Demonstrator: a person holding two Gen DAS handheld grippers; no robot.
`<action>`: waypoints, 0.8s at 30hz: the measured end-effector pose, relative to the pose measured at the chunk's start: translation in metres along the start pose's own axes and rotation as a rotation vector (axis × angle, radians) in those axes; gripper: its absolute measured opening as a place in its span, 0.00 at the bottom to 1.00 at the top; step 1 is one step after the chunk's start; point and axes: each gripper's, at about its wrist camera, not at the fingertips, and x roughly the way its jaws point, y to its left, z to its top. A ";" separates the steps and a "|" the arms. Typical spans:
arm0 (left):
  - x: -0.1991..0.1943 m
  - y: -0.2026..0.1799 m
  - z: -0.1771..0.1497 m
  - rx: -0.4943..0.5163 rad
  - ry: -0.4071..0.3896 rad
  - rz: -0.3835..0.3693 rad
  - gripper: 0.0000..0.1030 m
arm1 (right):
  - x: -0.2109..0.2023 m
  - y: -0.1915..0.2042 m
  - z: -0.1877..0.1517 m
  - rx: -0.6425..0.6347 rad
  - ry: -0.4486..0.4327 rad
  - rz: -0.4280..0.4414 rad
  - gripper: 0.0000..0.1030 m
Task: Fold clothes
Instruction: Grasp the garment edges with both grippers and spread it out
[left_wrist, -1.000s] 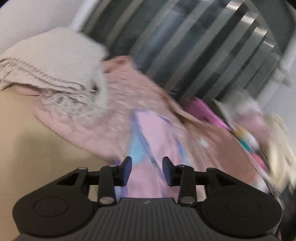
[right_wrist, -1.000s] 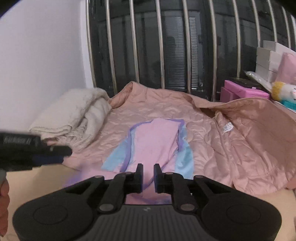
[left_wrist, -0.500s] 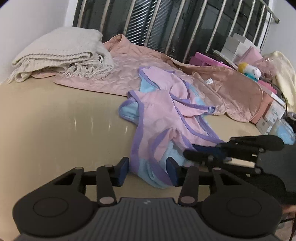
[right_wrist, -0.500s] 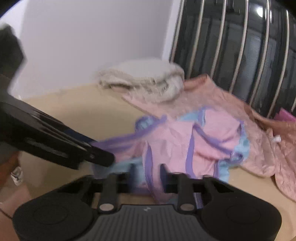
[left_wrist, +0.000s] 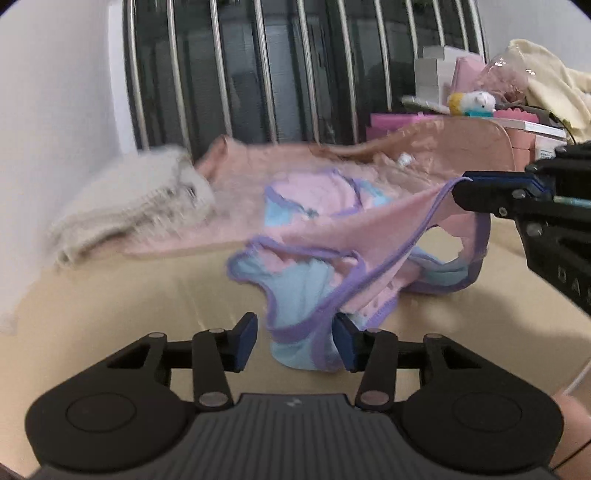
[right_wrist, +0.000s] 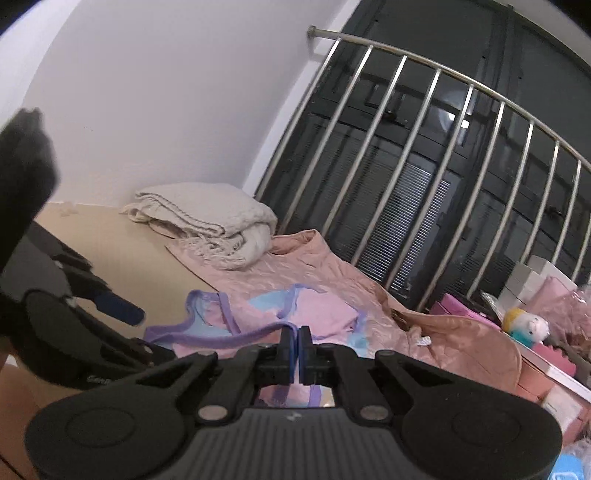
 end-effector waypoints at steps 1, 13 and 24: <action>-0.004 -0.001 -0.002 0.015 -0.013 0.015 0.45 | -0.002 0.001 0.001 0.007 -0.004 0.004 0.02; -0.030 0.019 0.011 -0.072 -0.096 0.116 0.03 | 0.001 0.005 -0.011 0.042 0.083 0.009 0.02; -0.028 0.039 0.015 -0.143 -0.096 0.137 0.03 | 0.012 0.039 -0.027 0.017 0.181 0.022 0.17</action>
